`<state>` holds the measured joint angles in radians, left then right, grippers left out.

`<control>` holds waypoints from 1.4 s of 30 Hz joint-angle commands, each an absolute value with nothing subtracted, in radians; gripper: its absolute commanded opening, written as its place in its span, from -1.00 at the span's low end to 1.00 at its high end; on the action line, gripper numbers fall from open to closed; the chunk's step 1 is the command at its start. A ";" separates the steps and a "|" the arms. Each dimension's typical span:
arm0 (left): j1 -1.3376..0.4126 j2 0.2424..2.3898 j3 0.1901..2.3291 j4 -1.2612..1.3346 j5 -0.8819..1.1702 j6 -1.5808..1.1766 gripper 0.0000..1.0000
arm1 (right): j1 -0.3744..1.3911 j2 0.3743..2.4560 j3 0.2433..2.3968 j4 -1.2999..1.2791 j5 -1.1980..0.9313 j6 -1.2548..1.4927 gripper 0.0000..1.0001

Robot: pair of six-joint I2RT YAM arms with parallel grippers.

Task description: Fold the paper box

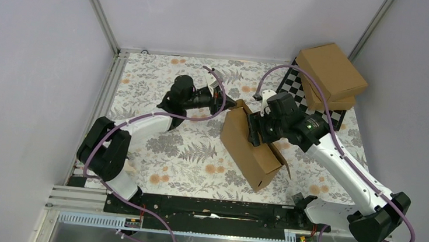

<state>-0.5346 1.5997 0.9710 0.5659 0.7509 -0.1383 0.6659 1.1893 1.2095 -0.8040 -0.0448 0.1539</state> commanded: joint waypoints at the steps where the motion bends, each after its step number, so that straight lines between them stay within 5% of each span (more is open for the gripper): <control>1: -0.551 1.535 0.989 0.532 0.679 -0.108 -1.00 | 0.673 1.212 1.204 -0.831 -0.005 0.136 0.38; 22: -0.594 1.586 1.280 0.103 0.604 -0.241 -1.00 | 0.683 1.238 1.173 -0.853 0.035 0.094 0.24; 42: -0.602 1.522 1.066 0.176 0.536 -0.222 -1.00 | 0.683 1.255 1.200 -0.879 0.119 0.118 0.35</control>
<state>-0.5957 1.5623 1.1172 0.1684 0.5686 -0.2180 0.6811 1.2289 1.1934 -0.8101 0.0299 0.1287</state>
